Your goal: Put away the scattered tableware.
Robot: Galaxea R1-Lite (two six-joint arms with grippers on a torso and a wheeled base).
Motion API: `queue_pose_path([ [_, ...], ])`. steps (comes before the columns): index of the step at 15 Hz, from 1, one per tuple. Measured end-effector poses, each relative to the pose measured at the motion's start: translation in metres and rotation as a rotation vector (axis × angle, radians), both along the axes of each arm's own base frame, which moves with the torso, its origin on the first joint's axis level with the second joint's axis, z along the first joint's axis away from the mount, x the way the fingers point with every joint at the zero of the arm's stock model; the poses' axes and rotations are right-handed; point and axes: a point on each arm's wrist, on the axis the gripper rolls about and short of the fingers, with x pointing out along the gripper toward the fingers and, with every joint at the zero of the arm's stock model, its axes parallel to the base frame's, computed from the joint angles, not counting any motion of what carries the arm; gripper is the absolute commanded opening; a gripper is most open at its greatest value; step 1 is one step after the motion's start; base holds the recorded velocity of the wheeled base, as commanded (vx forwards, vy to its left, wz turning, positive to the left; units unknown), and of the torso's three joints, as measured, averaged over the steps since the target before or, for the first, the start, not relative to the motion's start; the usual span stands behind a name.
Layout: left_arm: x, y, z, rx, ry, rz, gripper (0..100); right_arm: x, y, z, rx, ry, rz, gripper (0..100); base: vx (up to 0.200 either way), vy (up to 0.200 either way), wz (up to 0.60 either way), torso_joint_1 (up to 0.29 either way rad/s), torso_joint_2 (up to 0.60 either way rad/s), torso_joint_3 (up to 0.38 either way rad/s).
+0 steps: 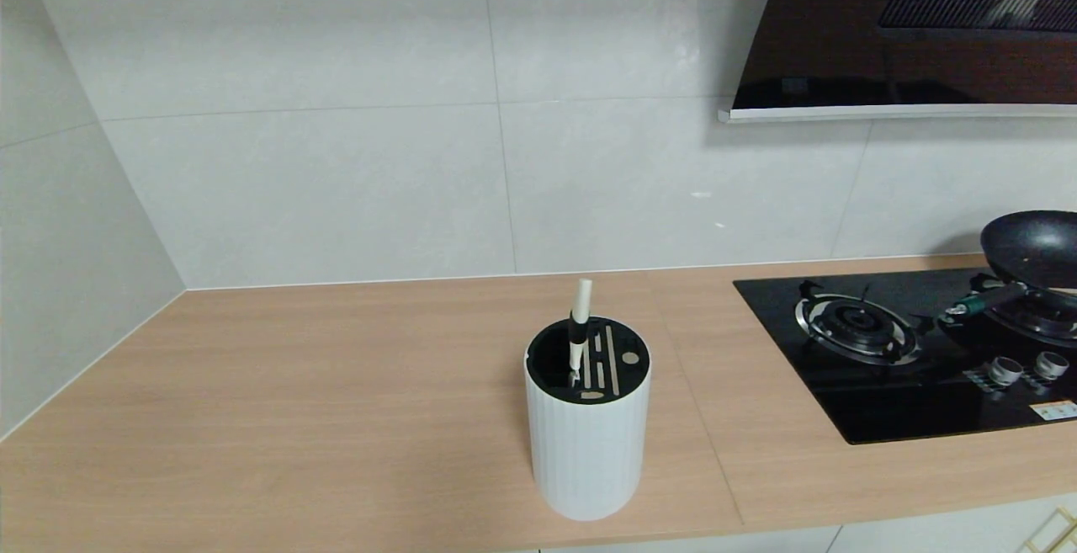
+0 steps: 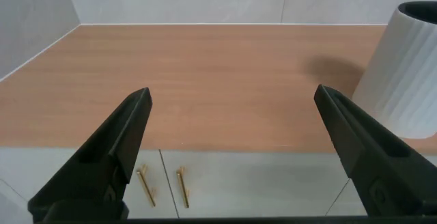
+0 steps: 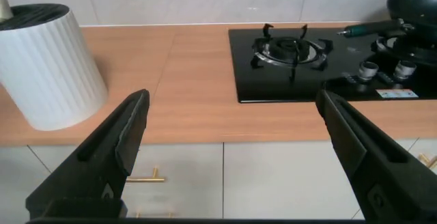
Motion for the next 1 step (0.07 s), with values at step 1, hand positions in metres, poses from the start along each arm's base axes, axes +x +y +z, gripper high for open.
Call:
queue_pose_path([
  [1,0.0,0.0,0.0,-0.006,0.0,0.0,100,0.0,0.0,0.0,0.0,0.0,0.0,100,0.0,0.0,0.0,0.0,0.0,0.0],
])
